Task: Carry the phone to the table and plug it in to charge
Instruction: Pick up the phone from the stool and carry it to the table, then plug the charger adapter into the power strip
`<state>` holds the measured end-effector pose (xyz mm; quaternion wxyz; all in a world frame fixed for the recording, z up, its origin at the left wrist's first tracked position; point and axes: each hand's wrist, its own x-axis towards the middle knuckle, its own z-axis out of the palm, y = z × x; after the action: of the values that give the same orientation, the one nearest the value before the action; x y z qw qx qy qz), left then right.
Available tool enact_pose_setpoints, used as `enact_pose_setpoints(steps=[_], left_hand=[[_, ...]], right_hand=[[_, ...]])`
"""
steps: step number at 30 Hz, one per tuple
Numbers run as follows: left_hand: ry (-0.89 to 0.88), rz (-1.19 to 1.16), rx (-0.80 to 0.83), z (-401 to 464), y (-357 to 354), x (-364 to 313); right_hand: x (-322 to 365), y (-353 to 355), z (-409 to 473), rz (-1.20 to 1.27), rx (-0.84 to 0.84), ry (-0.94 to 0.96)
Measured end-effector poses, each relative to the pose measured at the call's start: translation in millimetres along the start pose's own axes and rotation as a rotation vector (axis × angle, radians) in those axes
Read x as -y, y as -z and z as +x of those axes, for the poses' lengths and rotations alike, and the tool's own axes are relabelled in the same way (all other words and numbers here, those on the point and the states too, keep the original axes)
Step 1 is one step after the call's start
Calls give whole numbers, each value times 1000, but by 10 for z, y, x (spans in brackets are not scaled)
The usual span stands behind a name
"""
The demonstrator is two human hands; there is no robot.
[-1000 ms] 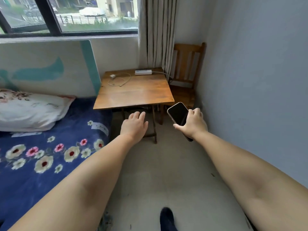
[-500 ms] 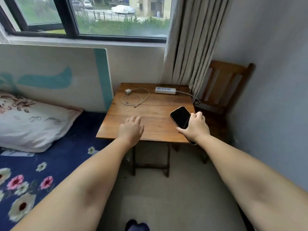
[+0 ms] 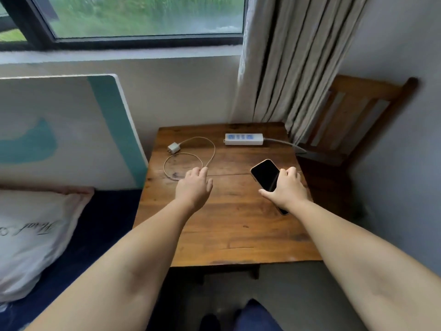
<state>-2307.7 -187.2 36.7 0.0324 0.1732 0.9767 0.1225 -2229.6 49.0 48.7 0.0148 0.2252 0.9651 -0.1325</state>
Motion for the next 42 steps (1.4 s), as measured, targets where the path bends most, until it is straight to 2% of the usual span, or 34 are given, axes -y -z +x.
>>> enact_pose_setpoints(steps=[5,12,17,22,27,36,39,42], left_hand=[[-19,-4,96,669,-450,-18],[48,-18,199,1633,-1147,-53],[39,19,269,1998,-1700,-69],[-13,51,186,2121,-2051,-77],[-10,59,209,2056,-2341,-81],[4,63,182,2009,-2422,-87],[-53,6,171,2030,-2272,-57],[3,10,49,1985,-2056,238]], right_hand=[[-125,-318,784,-19,67,-53],[-336,-951,1909,-19,181,-67],[-477,-1401,2268,-24,238,-62],[-554,-1624,2351,-98,202,9],[-656,-1729,2336,-140,138,69],[-674,-1756,2327,-198,154,45],[-492,-1694,2450,-141,125,58],[15,-1676,2669,-55,96,208]])
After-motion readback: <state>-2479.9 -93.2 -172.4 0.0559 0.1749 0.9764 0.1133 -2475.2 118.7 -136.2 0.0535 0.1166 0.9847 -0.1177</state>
